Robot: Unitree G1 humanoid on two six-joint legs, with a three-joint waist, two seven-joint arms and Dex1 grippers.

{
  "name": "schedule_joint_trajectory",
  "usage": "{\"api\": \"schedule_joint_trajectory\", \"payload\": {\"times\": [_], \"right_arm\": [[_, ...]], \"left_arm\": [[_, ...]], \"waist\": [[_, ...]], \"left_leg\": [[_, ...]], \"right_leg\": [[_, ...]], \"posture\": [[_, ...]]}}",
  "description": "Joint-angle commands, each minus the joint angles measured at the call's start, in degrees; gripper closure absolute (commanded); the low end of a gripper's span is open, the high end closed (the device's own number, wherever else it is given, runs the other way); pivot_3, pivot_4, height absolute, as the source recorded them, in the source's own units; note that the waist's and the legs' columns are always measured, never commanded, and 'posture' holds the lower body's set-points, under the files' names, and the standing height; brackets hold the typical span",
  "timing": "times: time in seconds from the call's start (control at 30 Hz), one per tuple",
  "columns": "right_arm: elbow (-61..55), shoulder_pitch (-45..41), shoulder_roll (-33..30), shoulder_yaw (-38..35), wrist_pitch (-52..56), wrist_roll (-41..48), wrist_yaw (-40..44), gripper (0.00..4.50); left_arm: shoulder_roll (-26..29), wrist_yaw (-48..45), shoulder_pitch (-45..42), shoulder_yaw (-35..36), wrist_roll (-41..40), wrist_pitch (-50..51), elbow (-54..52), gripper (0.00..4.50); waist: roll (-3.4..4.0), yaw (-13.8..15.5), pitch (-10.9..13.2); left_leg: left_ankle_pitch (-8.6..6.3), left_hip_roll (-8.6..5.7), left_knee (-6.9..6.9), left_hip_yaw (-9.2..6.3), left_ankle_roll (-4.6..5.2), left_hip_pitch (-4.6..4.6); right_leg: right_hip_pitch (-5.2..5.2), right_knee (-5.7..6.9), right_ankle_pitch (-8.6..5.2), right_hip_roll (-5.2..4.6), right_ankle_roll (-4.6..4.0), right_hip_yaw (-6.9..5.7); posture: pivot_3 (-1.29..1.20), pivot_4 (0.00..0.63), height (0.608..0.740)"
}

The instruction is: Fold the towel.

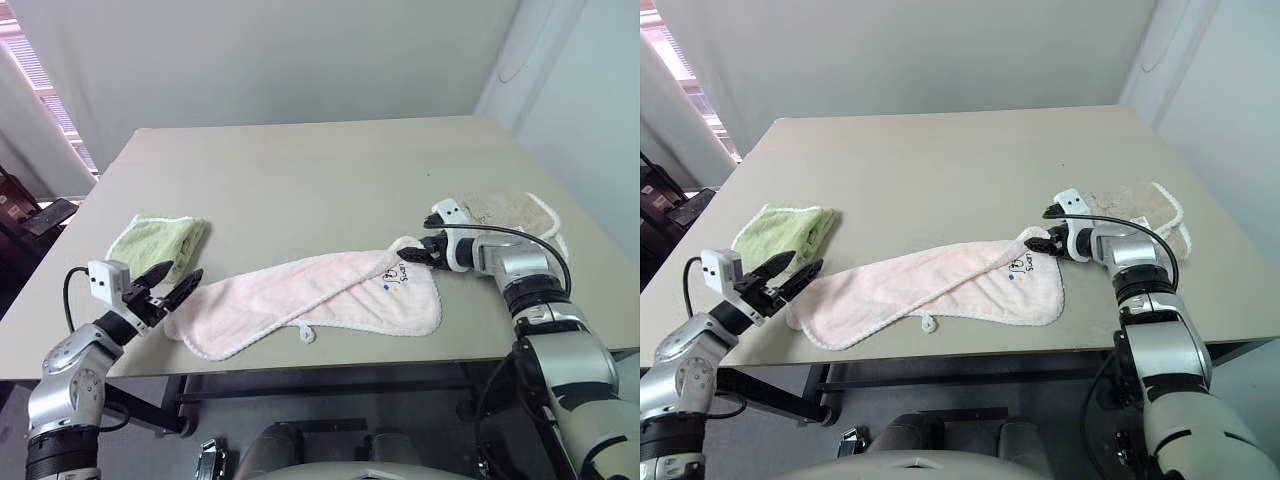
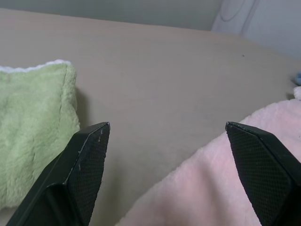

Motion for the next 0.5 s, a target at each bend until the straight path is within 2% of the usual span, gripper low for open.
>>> {"api": "schedule_joint_trajectory", "payload": {"times": [0.03,0.23,0.33,0.5], "right_arm": [[1.8,-3.2,0.9,-0.6,-2.0,-0.5,-0.2,1.2],[4.5,-4.6,2.5,-1.8,-5.9,-0.4,-1.8,1.2],[5.0,-4.7,2.7,-2.0,-7.5,-0.6,-2.4,1.78],[4.5,-4.1,3.0,-3.1,-9.4,0.1,-3.0,3.6]], "left_arm": [[0.2,0.5,0.3,1.8,-0.6,-1.1,-2.8,0.33],[0.4,0.9,2.0,2.8,-1.0,-0.9,-4.2,0.33],[0.5,0.9,2.5,3.2,-0.9,-0.8,-4.4,0.33],[0.4,0.9,2.9,3.7,-1.1,-0.5,-4.8,0.33]], "waist": [[0.0,0.0,0.0],[0.02,-0.1,0.0],[0.03,-0.1,0.0],[0.03,0.0,0.0]], "left_leg": [[0.0,0.0,0.0,-0.01,0.0,0.0],[0.01,0.0,0.0,0.0,-0.02,0.03],[0.01,0.0,0.0,0.0,-0.03,0.03],[0.02,0.0,0.01,0.0,-0.04,0.03]], "right_leg": [[0.0,0.01,0.0,0.0,0.0,0.0],[-0.02,0.06,0.0,0.02,0.0,0.02],[-0.03,0.08,0.0,0.02,-0.01,0.02],[-0.03,0.1,0.0,0.03,-0.02,0.02]], "posture": [[0.0,0.0,0.74],[0.0,0.0,0.74],[0.0,0.0,0.74],[0.0,0.0,0.74]]}}
